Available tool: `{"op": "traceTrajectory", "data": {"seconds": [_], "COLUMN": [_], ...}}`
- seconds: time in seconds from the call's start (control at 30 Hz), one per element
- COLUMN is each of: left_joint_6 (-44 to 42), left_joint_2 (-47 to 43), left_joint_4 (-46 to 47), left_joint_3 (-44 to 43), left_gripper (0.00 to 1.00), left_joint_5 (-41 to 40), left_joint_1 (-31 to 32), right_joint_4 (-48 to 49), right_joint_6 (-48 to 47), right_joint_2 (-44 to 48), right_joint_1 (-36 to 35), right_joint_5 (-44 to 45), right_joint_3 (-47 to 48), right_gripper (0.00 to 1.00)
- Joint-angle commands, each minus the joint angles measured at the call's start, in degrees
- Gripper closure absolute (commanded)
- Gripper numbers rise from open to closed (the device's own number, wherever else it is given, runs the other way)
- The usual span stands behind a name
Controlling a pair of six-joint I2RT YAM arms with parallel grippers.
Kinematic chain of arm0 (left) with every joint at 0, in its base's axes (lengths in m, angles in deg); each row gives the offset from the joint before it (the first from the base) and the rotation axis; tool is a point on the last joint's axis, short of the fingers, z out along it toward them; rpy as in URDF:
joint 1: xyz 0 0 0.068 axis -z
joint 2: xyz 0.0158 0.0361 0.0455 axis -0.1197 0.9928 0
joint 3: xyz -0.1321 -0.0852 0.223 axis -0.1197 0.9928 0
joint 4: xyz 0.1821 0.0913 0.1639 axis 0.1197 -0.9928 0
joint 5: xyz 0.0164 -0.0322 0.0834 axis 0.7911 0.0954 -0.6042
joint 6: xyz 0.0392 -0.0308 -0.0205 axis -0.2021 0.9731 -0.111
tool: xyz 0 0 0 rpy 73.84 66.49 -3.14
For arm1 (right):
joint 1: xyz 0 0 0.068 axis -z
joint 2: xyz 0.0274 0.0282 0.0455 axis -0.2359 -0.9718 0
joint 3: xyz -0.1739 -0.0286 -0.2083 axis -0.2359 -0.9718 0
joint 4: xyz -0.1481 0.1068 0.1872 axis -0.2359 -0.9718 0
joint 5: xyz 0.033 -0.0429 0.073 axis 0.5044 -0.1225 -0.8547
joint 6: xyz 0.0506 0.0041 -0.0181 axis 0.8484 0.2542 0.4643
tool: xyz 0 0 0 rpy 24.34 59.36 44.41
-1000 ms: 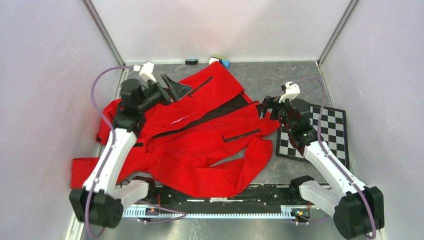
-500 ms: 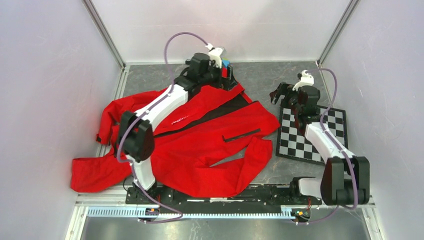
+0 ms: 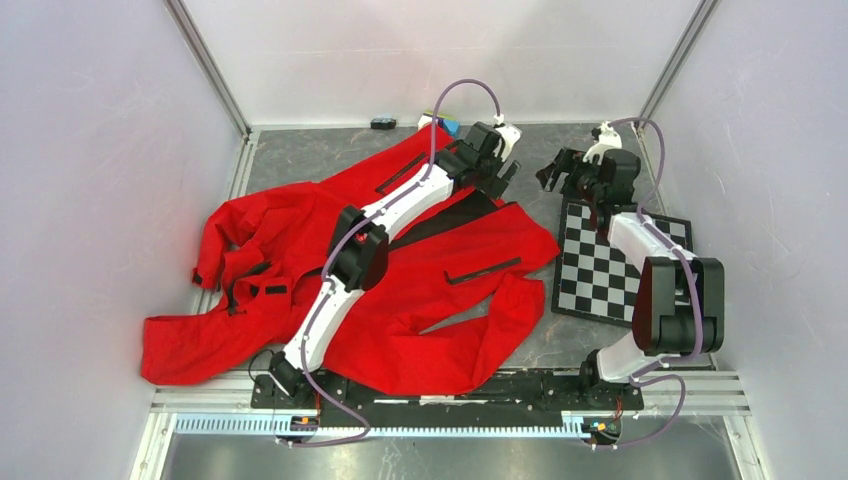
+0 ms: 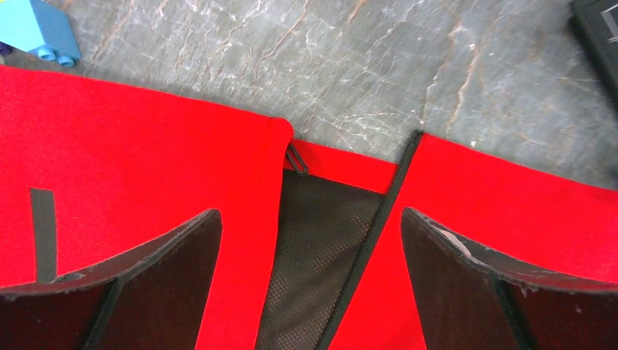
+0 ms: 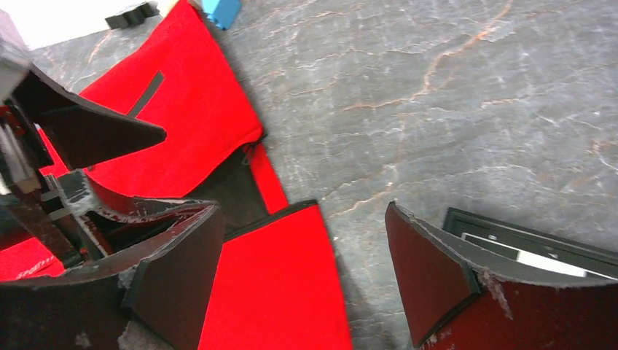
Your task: Zip up the jacket
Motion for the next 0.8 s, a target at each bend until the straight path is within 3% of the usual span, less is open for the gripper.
{"op": "traceTrajectory", "data": {"seconds": [0.0, 0.17, 0.57, 0.77], "left_joint_6": [-2.48, -2.76, -3.16, -3.26], "left_joint_2": [4.54, 8.38, 12.26, 12.8], "left_joint_4": [-2.47, -2.52, -0.69, -0.26], "left_joint_3": [-6.77, -9.51, -10.86, -10.86], "left_gripper": [0.04, 0.18, 0.3, 0.55], "left_joint_5": [-3.01, -5.81, -8.3, -6.88], "left_joint_1": [-0.67, -0.67, -0.76, -1.26], "right_joint_4": [1.94, 4.13, 5.97, 4.49], "right_joint_6": [-0.62, 0.92, 2.75, 1.51], "right_joint_2": [-0.83, -0.64, -2.33, -5.37], "right_joint_1": [2.31, 2.46, 1.57, -0.17], "right_joint_5": [-1.77, -4.37, -7.18, -7.69], "right_joint_3": [-0.31, -1.94, -2.65, 0.1], "right_gripper": [0.13, 0.15, 0.18, 0.2]}}
